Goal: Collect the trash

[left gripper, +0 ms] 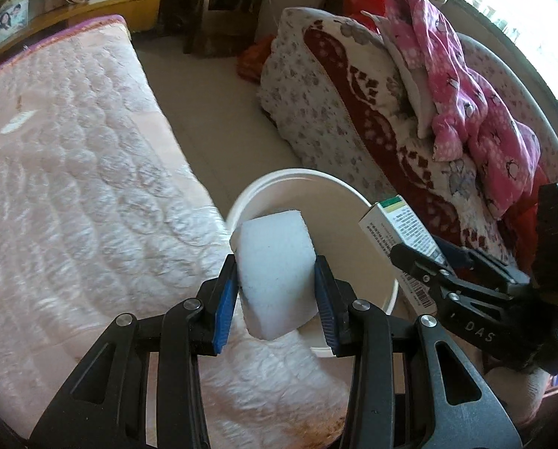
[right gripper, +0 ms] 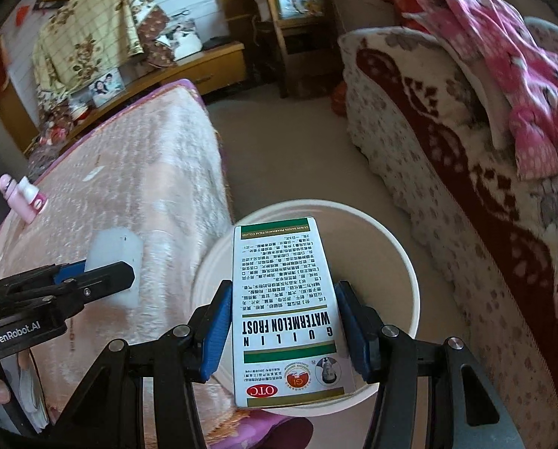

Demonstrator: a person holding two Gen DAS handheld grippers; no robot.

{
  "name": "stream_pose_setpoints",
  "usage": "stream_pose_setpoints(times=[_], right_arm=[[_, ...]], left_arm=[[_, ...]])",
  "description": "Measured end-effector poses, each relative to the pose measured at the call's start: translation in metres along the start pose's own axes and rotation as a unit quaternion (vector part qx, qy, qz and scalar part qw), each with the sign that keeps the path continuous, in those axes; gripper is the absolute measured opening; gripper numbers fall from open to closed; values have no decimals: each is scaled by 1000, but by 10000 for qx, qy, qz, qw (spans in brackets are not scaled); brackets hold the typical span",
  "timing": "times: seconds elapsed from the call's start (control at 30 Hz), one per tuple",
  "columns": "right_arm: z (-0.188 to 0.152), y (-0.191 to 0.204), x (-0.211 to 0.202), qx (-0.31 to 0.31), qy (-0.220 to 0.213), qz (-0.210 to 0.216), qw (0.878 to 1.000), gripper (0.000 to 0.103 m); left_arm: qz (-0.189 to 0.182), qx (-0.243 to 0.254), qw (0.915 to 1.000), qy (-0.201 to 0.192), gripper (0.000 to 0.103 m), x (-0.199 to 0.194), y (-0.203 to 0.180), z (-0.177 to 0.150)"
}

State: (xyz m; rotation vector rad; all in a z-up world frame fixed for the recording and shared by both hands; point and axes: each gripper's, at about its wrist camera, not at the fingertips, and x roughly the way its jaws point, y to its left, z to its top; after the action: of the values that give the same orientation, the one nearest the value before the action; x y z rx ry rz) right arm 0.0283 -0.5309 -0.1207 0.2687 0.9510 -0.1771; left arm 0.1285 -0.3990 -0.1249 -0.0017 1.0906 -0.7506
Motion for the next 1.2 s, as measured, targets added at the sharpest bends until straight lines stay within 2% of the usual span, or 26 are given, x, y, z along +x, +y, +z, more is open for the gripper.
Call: stream_pose_setpoints(times=[0.27,0.43,0.53,0.6,0.77,0.9,1.07,1.2], right_arm=[[-7,-19,24,357,224,112,9991,53],[-11,-27,33,600,291,157,9976,55],[-13,-29,34,637,325,151,9973,55],[-13,-28,33,618,324,148,9975,55],[-18,-19,19,500,194,112,9985,55],[-22,-8,0,373,-43,32,9993,55],[-27,4,-30,344,-396,-80,9986,56],[-31,14,-56,311,-677,-164,9971,56]], left_arm=[[-293,-71,9995,56,44,19,-6,7],[-377,-56,9993,34,62,21,-7,8],[-390,-9,9992,-14,64,20,-5,7],[-274,51,9996,-86,64,18,-4,6],[289,254,9983,-448,64,-1,-7,1],[771,432,9929,-793,64,-24,-12,-5],[1134,501,9850,-1197,64,-53,-17,-15],[1046,575,9836,-1354,64,-72,-23,-24]])
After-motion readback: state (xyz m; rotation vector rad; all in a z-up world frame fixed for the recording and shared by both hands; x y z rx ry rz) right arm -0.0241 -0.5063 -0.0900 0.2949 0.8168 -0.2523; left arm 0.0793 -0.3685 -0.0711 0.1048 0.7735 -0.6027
